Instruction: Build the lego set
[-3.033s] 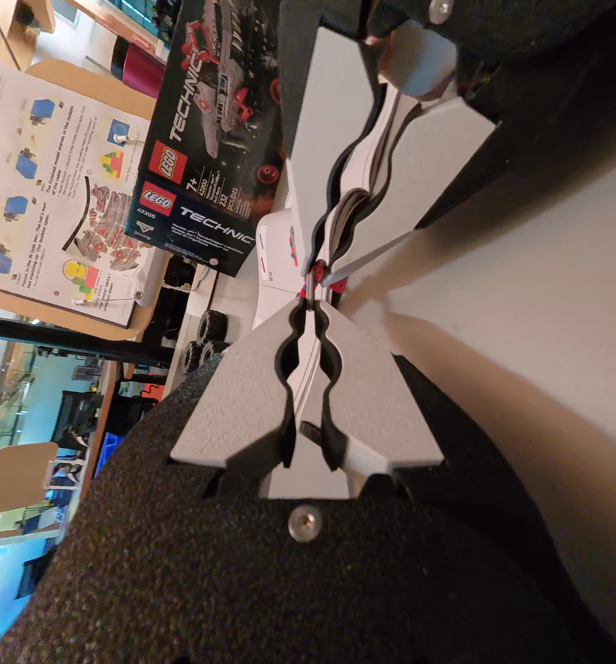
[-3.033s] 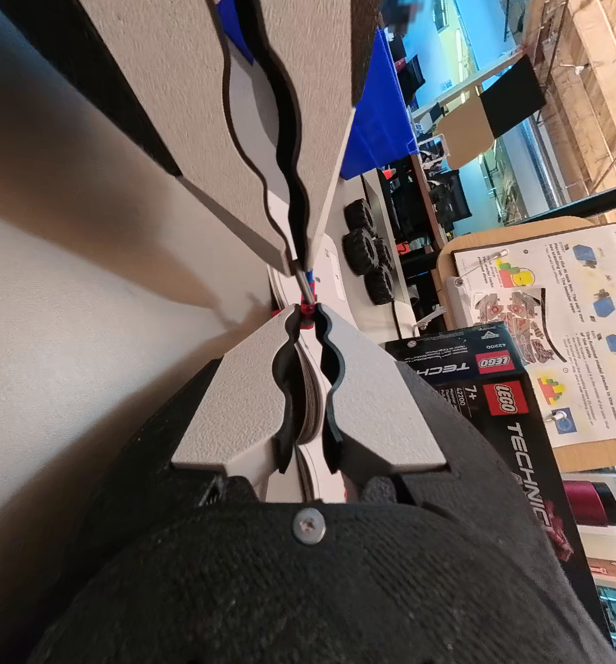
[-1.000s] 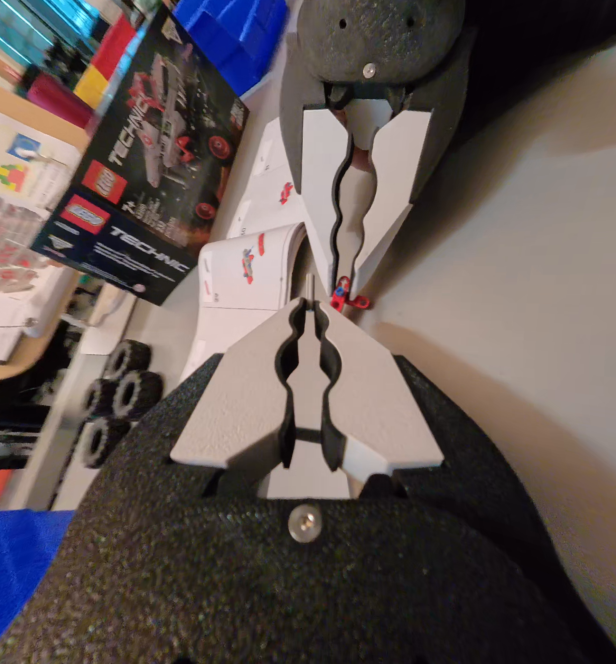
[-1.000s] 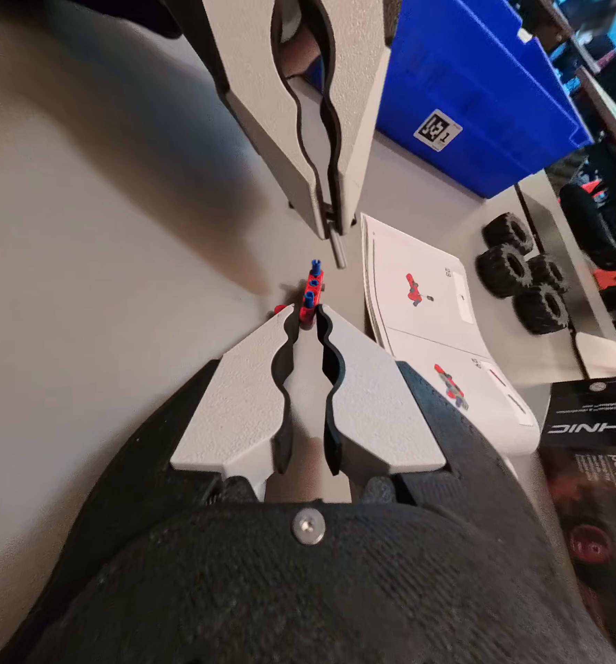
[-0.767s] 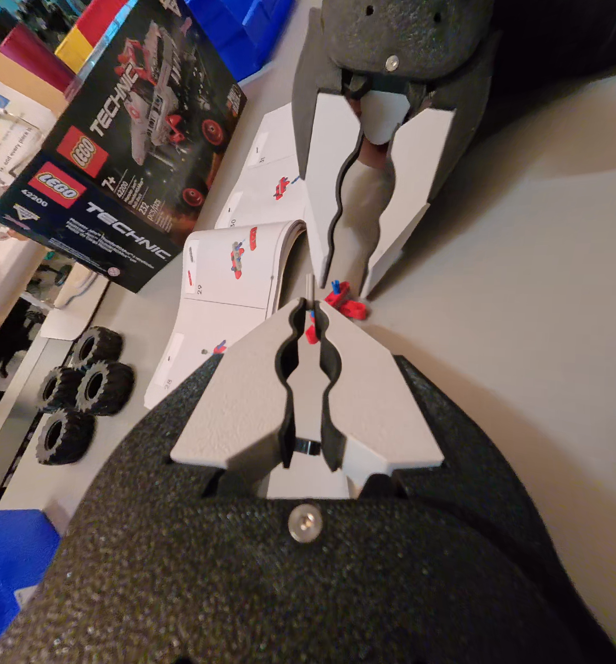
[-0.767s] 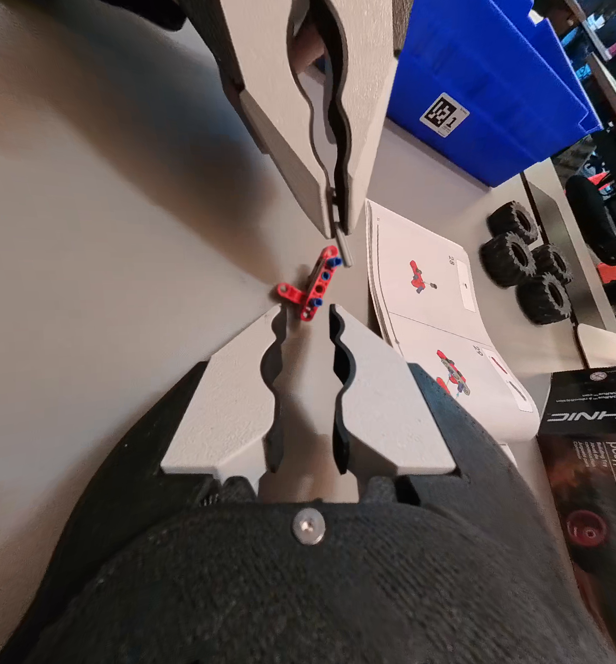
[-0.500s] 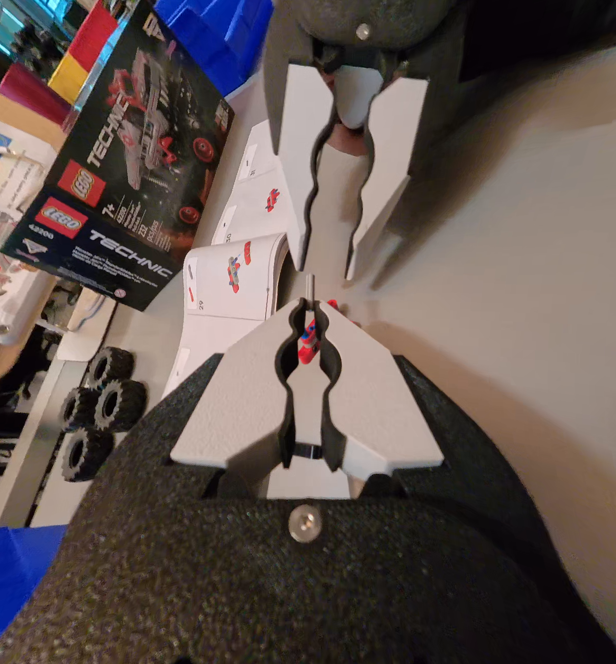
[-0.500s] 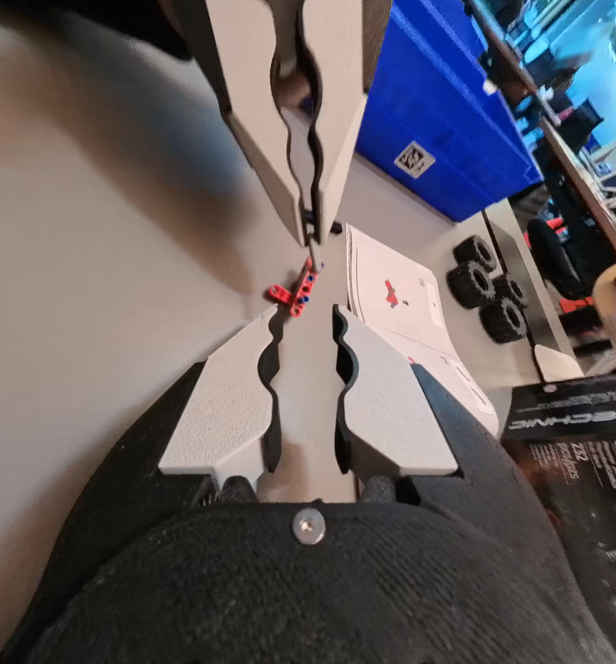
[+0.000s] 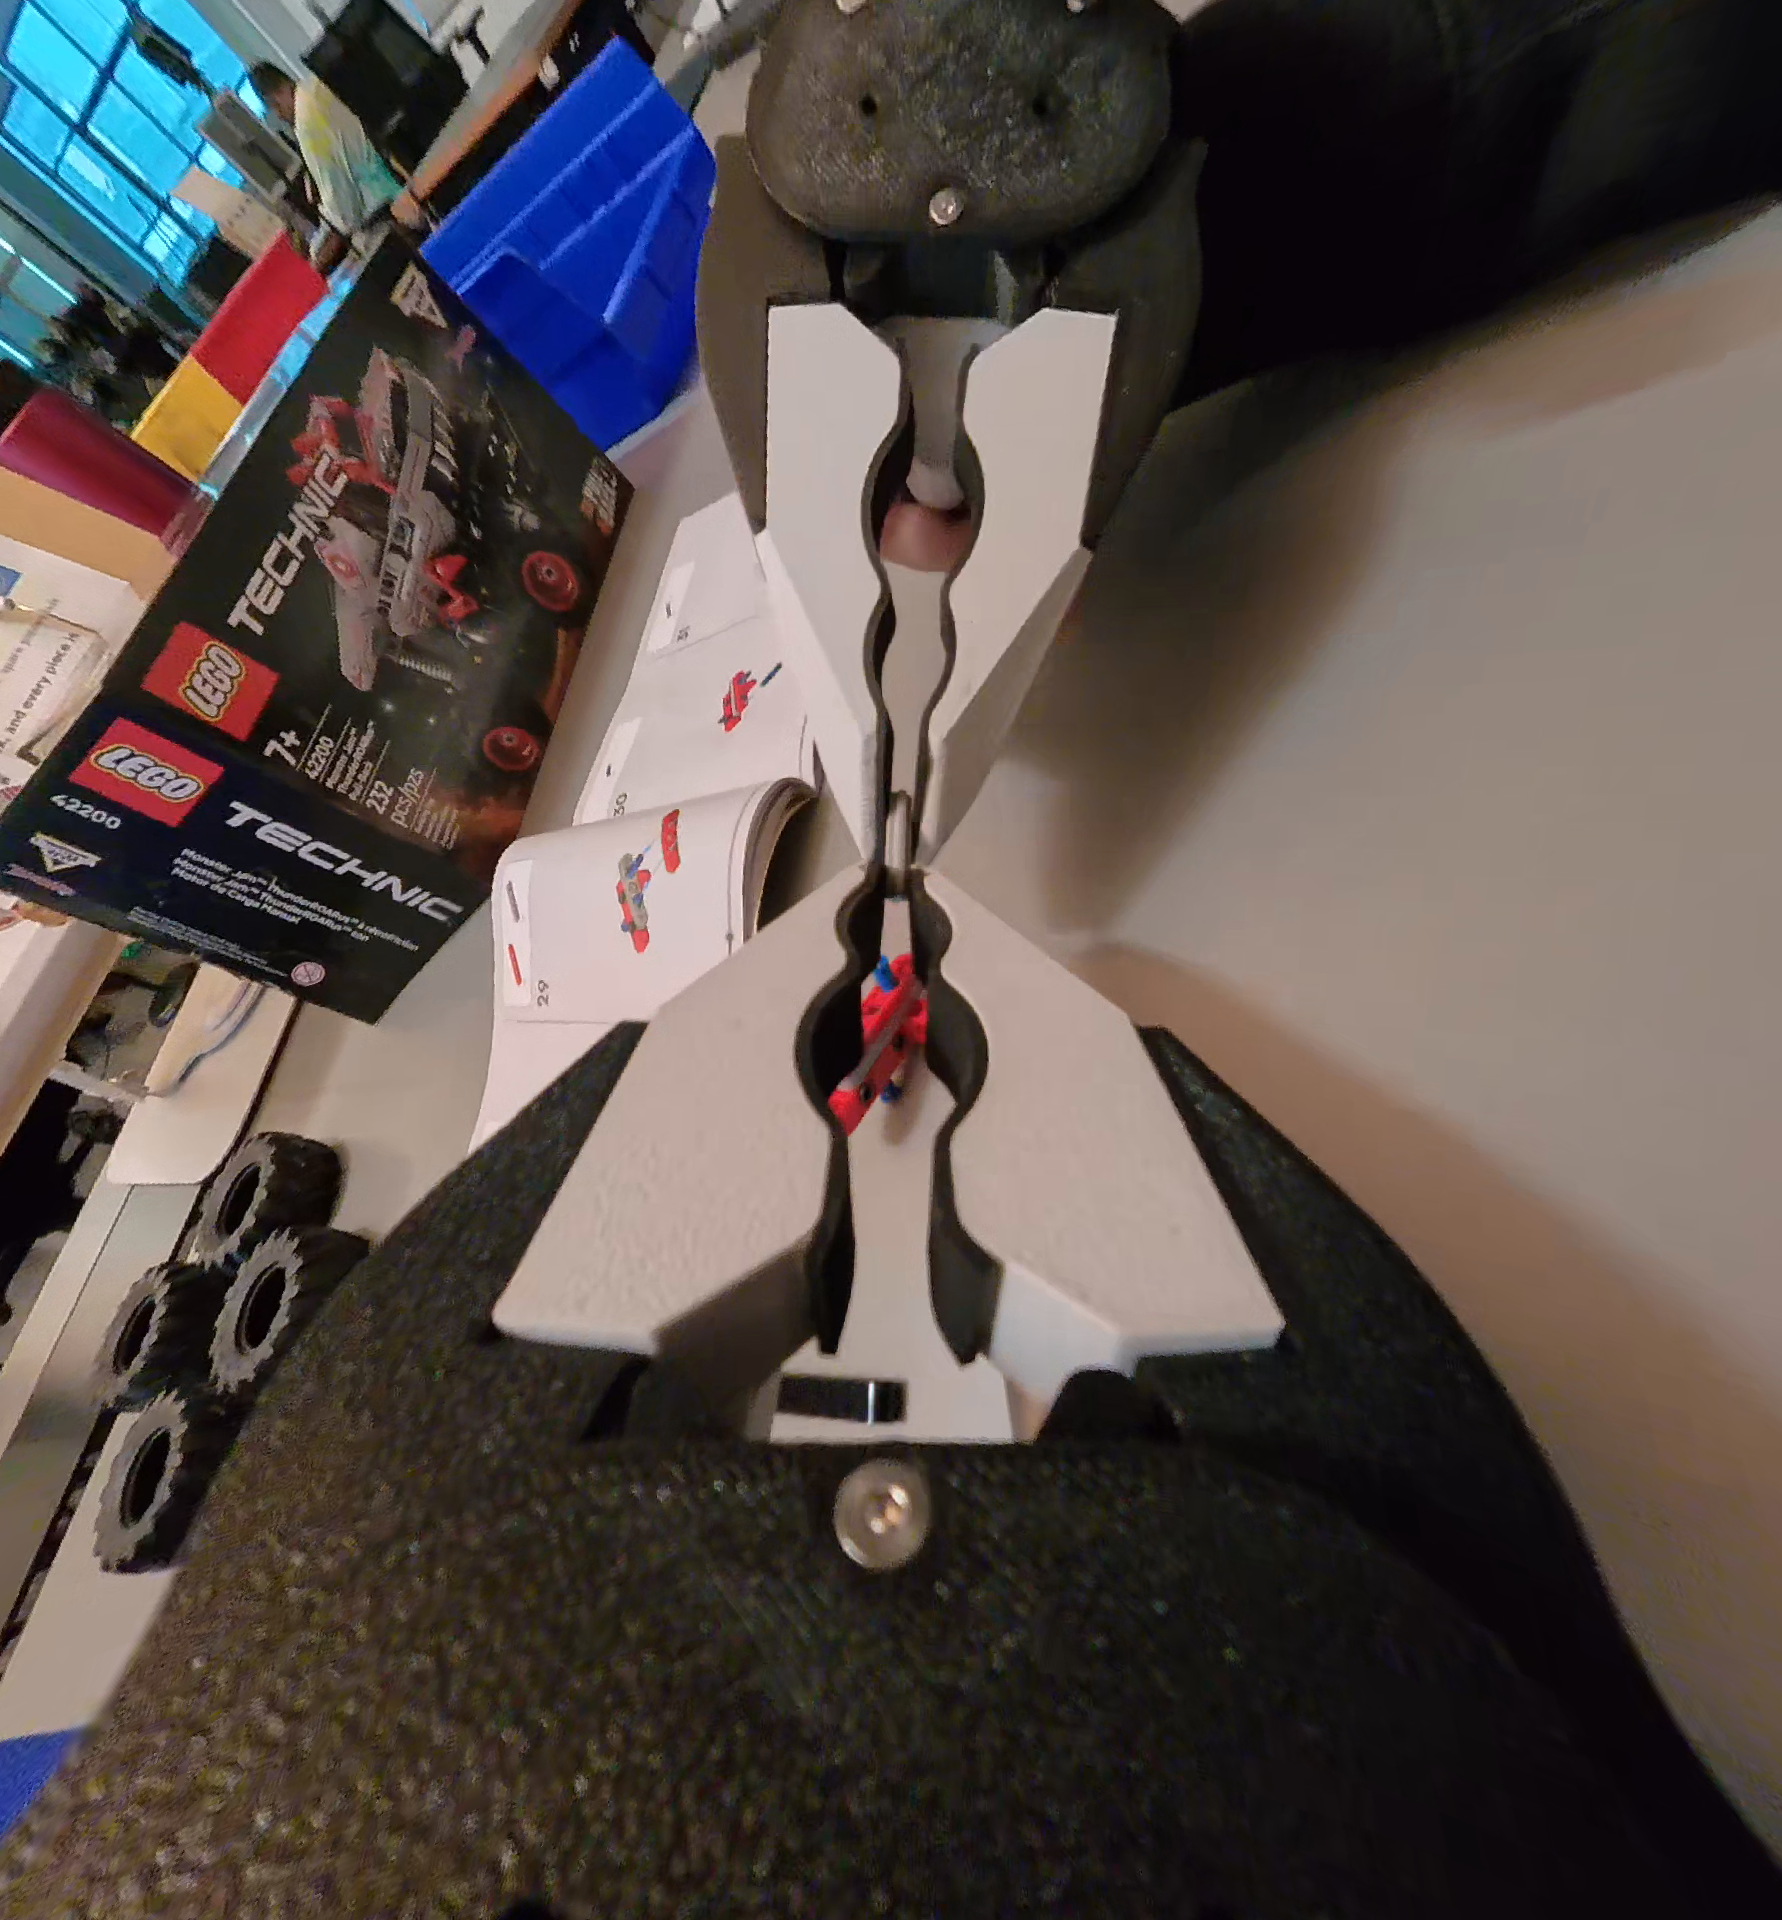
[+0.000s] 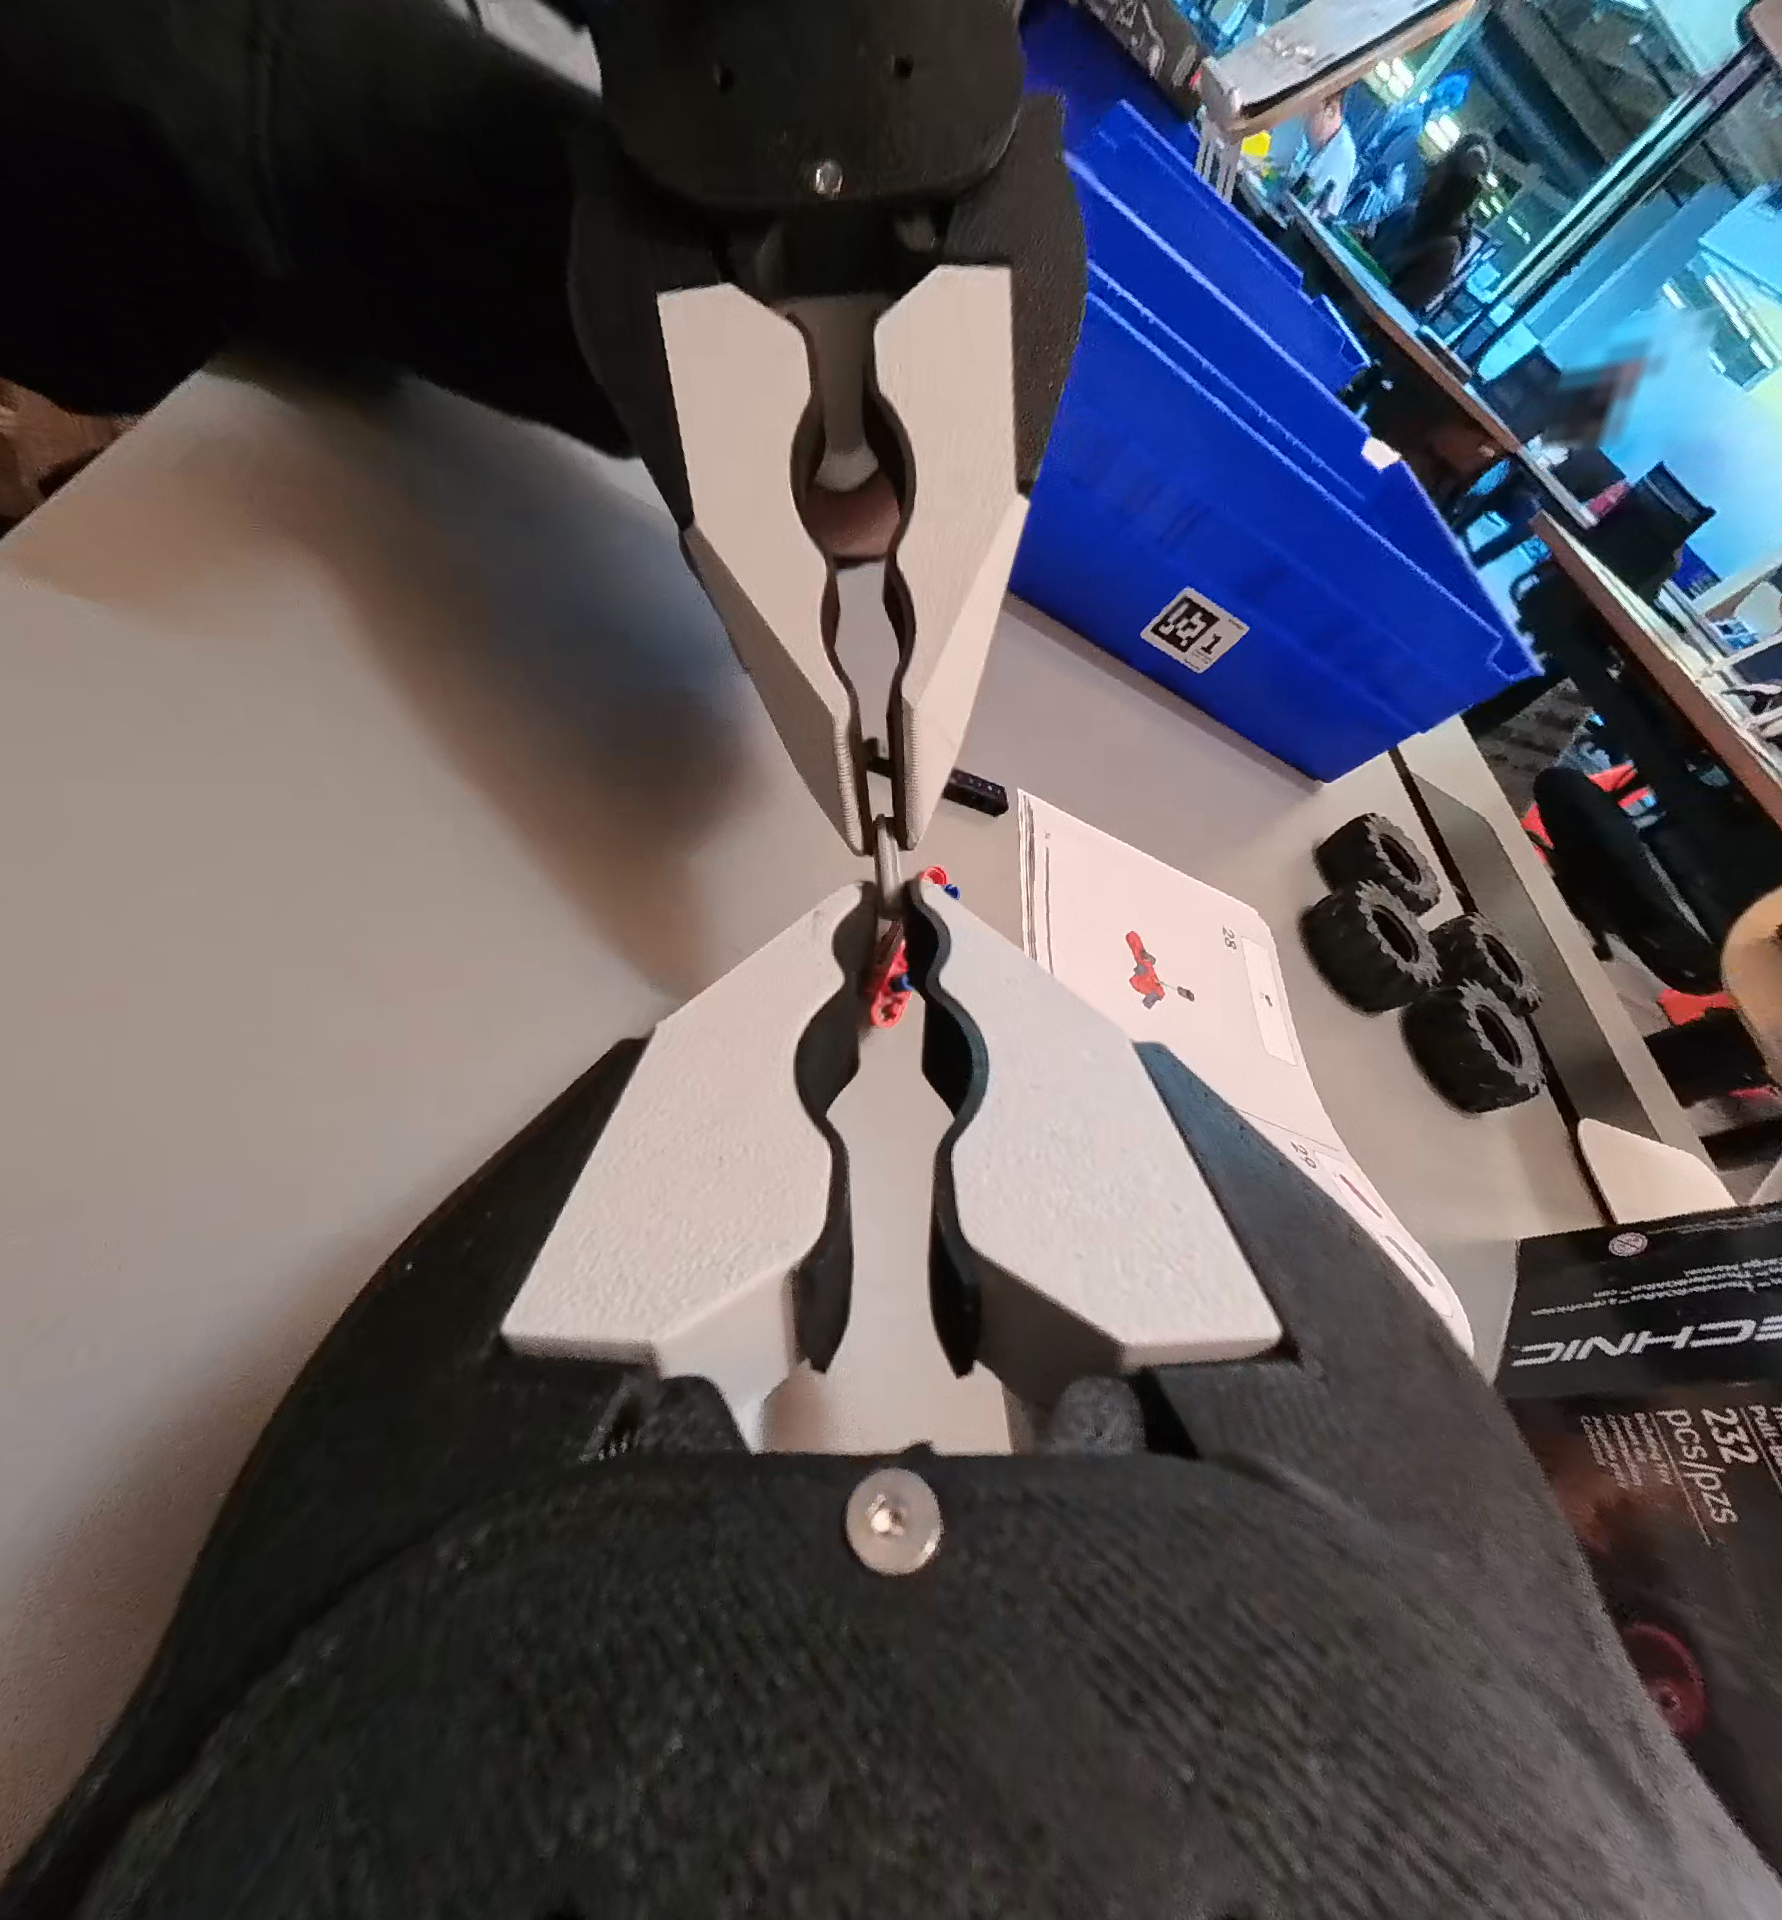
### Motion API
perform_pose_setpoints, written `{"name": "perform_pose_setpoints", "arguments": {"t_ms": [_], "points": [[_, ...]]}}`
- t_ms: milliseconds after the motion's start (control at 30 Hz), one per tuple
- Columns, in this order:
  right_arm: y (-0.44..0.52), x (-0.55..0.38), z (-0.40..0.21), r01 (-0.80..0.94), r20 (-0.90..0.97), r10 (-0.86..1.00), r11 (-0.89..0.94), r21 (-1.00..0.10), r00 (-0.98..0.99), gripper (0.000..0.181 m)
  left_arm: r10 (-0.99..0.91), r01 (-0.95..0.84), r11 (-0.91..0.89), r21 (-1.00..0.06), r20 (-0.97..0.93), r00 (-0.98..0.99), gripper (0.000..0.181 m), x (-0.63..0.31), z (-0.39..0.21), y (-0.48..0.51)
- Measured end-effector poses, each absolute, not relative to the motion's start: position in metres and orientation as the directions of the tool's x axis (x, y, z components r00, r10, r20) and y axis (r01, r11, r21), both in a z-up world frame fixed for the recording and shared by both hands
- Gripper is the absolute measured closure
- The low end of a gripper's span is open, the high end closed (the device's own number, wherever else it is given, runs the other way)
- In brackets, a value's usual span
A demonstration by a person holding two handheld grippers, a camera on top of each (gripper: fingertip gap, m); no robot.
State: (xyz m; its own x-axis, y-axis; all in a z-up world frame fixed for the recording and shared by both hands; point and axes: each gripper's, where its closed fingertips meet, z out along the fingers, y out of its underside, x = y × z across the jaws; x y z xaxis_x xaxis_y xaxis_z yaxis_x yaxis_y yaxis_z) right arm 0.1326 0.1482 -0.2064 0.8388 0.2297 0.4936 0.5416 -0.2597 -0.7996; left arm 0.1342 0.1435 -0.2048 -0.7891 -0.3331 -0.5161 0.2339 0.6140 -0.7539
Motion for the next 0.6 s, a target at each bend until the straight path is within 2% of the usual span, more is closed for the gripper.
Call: {"name": "perform_pose_setpoints", "arguments": {"t_ms": [33,167,467,600], "points": [[0.147,0.132,-0.203,0.535,0.489,0.228,-0.245,-0.808,0.842,0.18,-0.344,0.241,0.585,-0.774,-0.506,-0.791,0.18,0.134,-0.202,0.142],[0.145,0.127,-0.19,0.482,0.441,0.231,-0.169,-0.86,0.867,0.179,-0.379,0.242,0.462,-0.853,-0.436,-0.816,0.18,0.131,-0.191,0.139],[0.141,0.12,-0.168,0.359,0.333,0.248,-0.069,-0.931,0.91,0.18,-0.409,0.269,0.362,-0.893,-0.411,-0.815,0.179,0.129,-0.179,0.132],[0.14,0.12,-0.171,0.374,0.341,0.257,-0.093,-0.923,0.904,0.18,-0.41,0.237,0.443,-0.865,-0.431,-0.804,0.178,0.133,-0.19,0.135]]}}
